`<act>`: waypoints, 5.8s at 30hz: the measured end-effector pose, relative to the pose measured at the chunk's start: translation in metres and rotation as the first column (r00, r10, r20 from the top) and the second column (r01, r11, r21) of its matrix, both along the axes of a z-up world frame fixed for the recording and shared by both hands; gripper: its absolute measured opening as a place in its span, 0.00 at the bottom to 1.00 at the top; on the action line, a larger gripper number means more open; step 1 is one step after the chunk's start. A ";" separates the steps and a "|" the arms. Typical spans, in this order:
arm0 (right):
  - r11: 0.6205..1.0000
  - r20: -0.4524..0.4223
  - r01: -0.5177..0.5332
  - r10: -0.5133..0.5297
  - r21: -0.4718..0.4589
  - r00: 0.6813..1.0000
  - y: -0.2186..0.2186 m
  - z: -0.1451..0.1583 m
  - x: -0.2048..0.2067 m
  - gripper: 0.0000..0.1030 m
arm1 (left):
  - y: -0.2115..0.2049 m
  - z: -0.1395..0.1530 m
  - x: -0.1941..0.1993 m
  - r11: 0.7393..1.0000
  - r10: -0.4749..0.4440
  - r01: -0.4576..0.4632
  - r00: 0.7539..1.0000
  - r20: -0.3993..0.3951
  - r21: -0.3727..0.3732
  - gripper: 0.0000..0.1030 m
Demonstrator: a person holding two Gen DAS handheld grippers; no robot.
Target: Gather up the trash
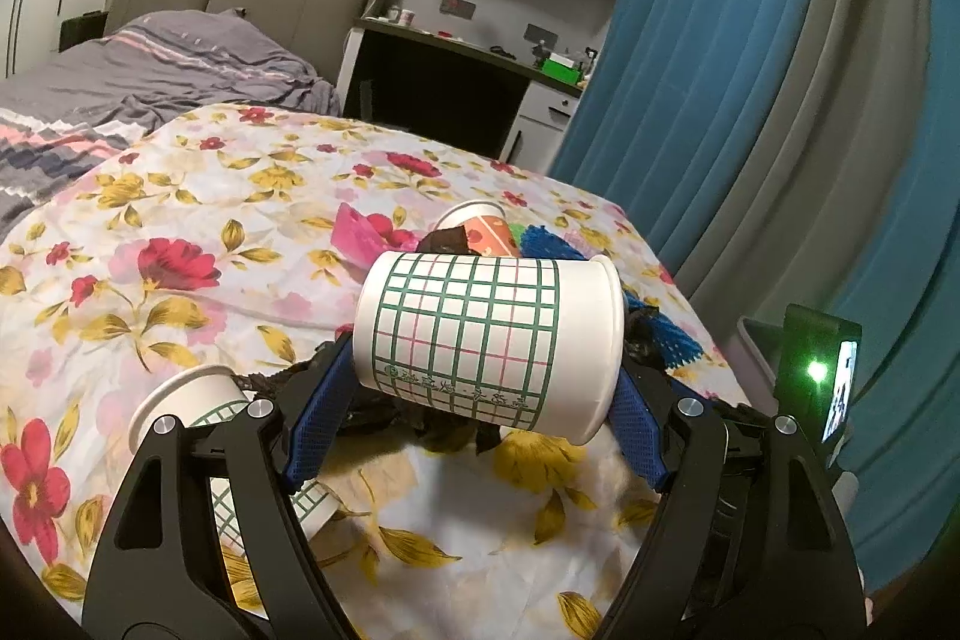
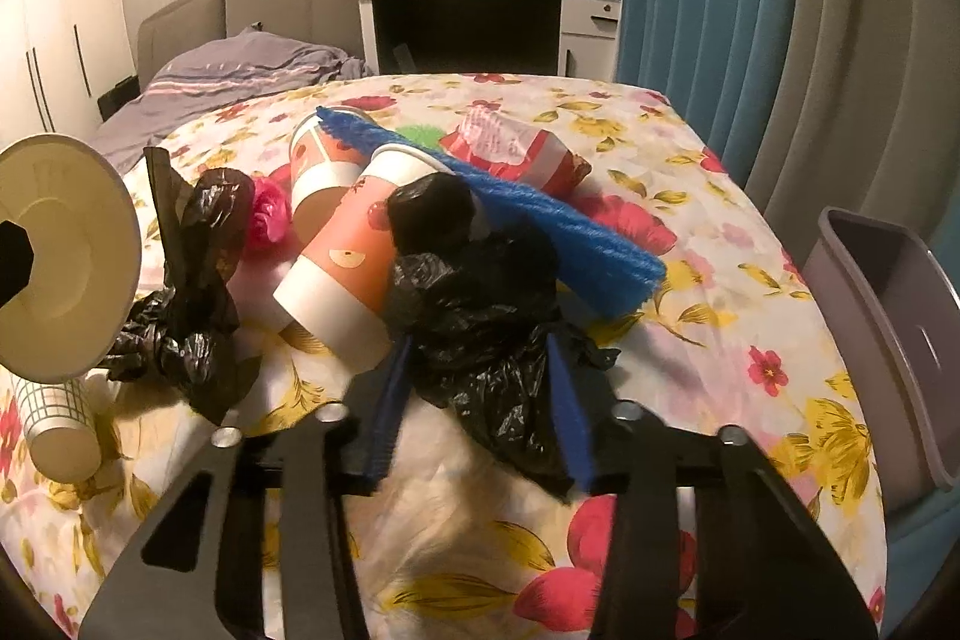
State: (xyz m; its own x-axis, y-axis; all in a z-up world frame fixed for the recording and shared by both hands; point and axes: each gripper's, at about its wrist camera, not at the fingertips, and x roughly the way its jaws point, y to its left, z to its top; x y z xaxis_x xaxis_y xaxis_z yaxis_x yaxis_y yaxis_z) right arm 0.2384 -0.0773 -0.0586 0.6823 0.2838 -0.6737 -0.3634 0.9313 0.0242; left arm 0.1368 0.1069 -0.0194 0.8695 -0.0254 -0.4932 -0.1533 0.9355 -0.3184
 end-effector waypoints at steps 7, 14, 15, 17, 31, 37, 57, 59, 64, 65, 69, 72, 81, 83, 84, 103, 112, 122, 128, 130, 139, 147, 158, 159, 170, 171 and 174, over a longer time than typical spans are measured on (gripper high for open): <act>1.000 0.008 -0.027 0.027 0.002 1.000 -0.001 0.001 -0.008 0.09 | -0.004 0.000 0.000 1.000 -0.008 0.008 1.000 0.007 0.004 0.74; 0.999 0.036 -0.023 0.021 0.038 0.999 -0.017 0.010 -0.025 0.07 | -0.007 0.000 -0.002 1.000 -0.020 0.020 1.000 0.013 0.008 0.74; 0.999 0.043 -0.021 0.019 0.045 0.999 -0.020 0.012 -0.028 0.07 | -0.008 0.000 -0.003 1.000 -0.021 0.021 1.000 0.014 0.009 0.74; 0.998 0.054 -0.019 0.016 0.057 0.998 -0.025 0.017 -0.032 0.06 | -0.011 0.001 -0.003 1.000 -0.027 0.027 0.999 0.019 0.013 0.74; 0.985 0.139 0.002 -0.026 0.170 0.990 -0.076 0.049 -0.072 0.06 | -0.045 0.012 -0.006 0.994 -0.103 0.102 0.994 0.043 0.031 0.74; 0.982 0.174 0.026 -0.058 0.185 0.983 -0.096 0.062 -0.078 0.06 | -0.069 0.022 -0.001 0.986 -0.161 0.158 0.985 0.061 0.047 0.74; 0.952 0.293 0.251 -0.293 0.174 0.910 -0.199 0.082 -0.088 0.06 | -0.187 0.052 0.032 0.912 -0.408 0.396 0.904 0.125 0.112 0.74; 0.945 0.298 0.272 -0.316 0.180 0.901 -0.208 0.080 -0.087 0.06 | -0.203 0.054 0.039 0.899 -0.436 0.422 0.890 0.134 0.120 0.74; 0.918 0.288 0.343 -0.389 0.199 0.875 -0.235 0.070 -0.078 0.06 | -0.235 0.051 0.058 0.873 -0.487 0.474 0.859 0.154 0.119 0.74; 0.913 0.279 0.353 -0.399 0.204 0.873 -0.241 0.067 -0.075 0.06 | -0.238 0.050 0.061 0.869 -0.494 0.480 0.856 0.155 0.117 0.74; 0.904 0.257 0.373 -0.419 0.209 0.871 -0.255 0.058 -0.066 0.06 | -0.257 0.040 0.077 0.849 -0.528 0.519 0.837 0.142 0.097 0.74; 0.901 0.244 0.373 -0.421 0.220 0.874 -0.261 0.051 -0.056 0.06 | -0.272 0.033 0.088 0.836 -0.549 0.542 0.825 0.132 0.088 0.74; 0.897 0.197 0.384 -0.427 0.221 0.883 -0.270 0.036 -0.036 0.06 | -0.302 0.016 0.113 0.801 -0.598 0.594 0.796 0.093 0.074 0.74; 0.895 0.190 0.390 -0.431 0.217 0.882 -0.270 0.033 -0.033 0.06 | -0.306 0.012 0.119 0.797 -0.604 0.601 0.793 0.083 0.064 0.74; 0.894 0.184 0.391 -0.431 0.218 0.883 -0.272 0.033 -0.030 0.06 | -0.307 0.011 0.122 0.795 -0.607 0.604 0.791 0.079 0.060 0.74; 0.886 0.091 0.396 -0.427 0.241 0.900 -0.282 0.026 -0.009 0.17 | -0.329 -0.014 0.150 0.762 -0.648 0.648 0.761 0.025 -0.003 0.74; 0.881 0.100 0.414 -0.444 0.229 0.891 -0.290 0.025 -0.015 0.48 | -0.334 -0.022 0.153 0.747 -0.664 0.664 0.747 0.008 -0.021 0.74; 0.822 0.103 0.501 -0.543 0.272 0.834 -0.323 0.019 -0.046 0.53 | -0.353 -0.040 0.161 0.699 -0.715 0.711 0.696 -0.068 -0.080 0.78; 0.816 0.114 0.506 -0.552 0.280 0.826 -0.325 0.022 -0.052 0.53 | -0.347 -0.036 0.152 0.709 -0.705 0.703 0.707 -0.056 -0.063 0.85; 0.816 0.125 0.501 -0.551 0.289 0.825 -0.324 0.026 -0.055 0.53 | -0.339 -0.031 0.146 0.725 -0.689 0.687 0.723 -0.048 -0.051 0.87; 0.820 0.178 0.488 -0.550 0.298 0.816 -0.306 0.048 -0.074 0.62 | -0.286 -0.007 0.097 0.848 -0.526 0.525 0.850 0.003 0.070 0.94; 0.837 0.237 0.464 -0.532 0.289 0.813 -0.279 0.062 -0.093 0.80 | -0.226 0.000 0.056 0.917 -0.386 0.386 0.922 -0.017 0.104 0.94; 0.893 0.249 0.344 -0.417 0.289 0.874 -0.208 0.068 -0.108 0.81 | -0.105 -0.004 -0.002 0.989 -0.100 0.104 0.994 -0.038 0.109 0.94; 0.898 0.246 0.333 -0.405 0.289 0.880 -0.200 0.068 -0.108 0.81 | -0.097 -0.004 -0.006 0.991 -0.083 0.087 0.996 -0.039 0.102 0.94; 0.953 0.255 0.151 -0.220 0.263 0.942 -0.110 0.069 -0.117 0.81 | -0.011 -0.013 -0.053 0.985 0.148 -0.144 0.988 -0.040 0.100 0.94; 0.955 0.252 0.139 -0.206 0.262 0.945 -0.102 0.067 -0.117 0.81 | -0.004 -0.014 -0.056 0.982 0.167 -0.162 0.985 -0.047 0.097 0.94; 0.962 0.241 0.100 -0.164 0.256 0.957 -0.081 0.062 -0.117 0.81 | 0.010 -0.018 -0.061 0.977 0.199 -0.193 0.978 -0.061 0.091 0.94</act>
State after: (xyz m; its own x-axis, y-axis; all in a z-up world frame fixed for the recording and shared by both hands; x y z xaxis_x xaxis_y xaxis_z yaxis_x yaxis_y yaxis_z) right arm 0.1218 -0.1582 0.0038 0.8653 0.3097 -0.3941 -0.2610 0.9497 0.1733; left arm 0.0762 0.1164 -0.0374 0.8173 0.1862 -0.5453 -0.3549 0.9082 -0.2217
